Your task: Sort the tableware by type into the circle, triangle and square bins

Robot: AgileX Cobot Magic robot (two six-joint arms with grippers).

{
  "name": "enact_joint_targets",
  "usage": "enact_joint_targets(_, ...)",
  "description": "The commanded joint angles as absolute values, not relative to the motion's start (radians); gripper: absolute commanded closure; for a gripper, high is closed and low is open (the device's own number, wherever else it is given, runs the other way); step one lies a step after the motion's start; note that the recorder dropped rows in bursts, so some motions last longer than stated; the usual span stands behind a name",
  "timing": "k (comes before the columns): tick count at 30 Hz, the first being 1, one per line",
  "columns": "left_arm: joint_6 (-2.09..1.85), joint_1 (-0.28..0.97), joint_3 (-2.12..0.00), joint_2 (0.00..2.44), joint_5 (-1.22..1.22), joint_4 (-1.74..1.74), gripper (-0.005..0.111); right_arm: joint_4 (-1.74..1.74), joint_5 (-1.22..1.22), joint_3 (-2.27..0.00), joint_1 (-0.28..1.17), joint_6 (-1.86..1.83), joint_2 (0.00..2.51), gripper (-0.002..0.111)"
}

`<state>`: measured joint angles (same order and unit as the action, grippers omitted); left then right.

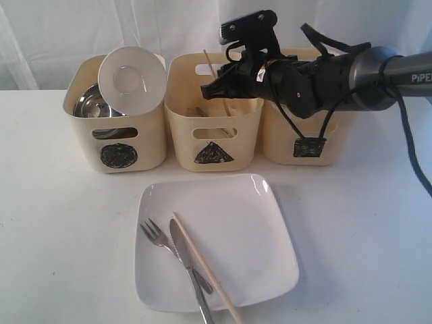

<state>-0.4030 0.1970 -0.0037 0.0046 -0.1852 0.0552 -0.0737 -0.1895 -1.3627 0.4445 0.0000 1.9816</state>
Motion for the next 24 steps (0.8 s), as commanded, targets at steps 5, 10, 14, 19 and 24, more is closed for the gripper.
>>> enact_joint_targets(5, -0.401, 0.201, 0.0, 0.0, -0.183, 0.058, 0.107, -0.071, -0.132, -1.365, 0.439, 0.0, 1.913, 0.055)
enact_joint_targets(10, -0.401, 0.201, 0.0, 0.0, -0.183, 0.058, 0.107, -0.071, 0.092, -1.365, 0.439, 0.0, 1.794, 0.073)
enact_joint_targets(14, -0.401, 0.201, 0.0, 0.0, -0.183, 0.058, 0.107, -0.069, 0.373, -1.365, 0.439, 0.0, 1.704, 0.092)
enact_joint_targets(19, -0.401, 0.201, 0.0, 0.0, -0.183, 0.058, 0.107, 0.0, 0.701, -1.335, 0.439, -0.042, 1.623, 0.108)
enact_joint_targets(24, -0.401, 0.201, 0.0, 0.0, -0.183, 0.058, 0.107, 0.263, 0.943, -1.302, 0.439, -0.302, 1.6, 0.108)
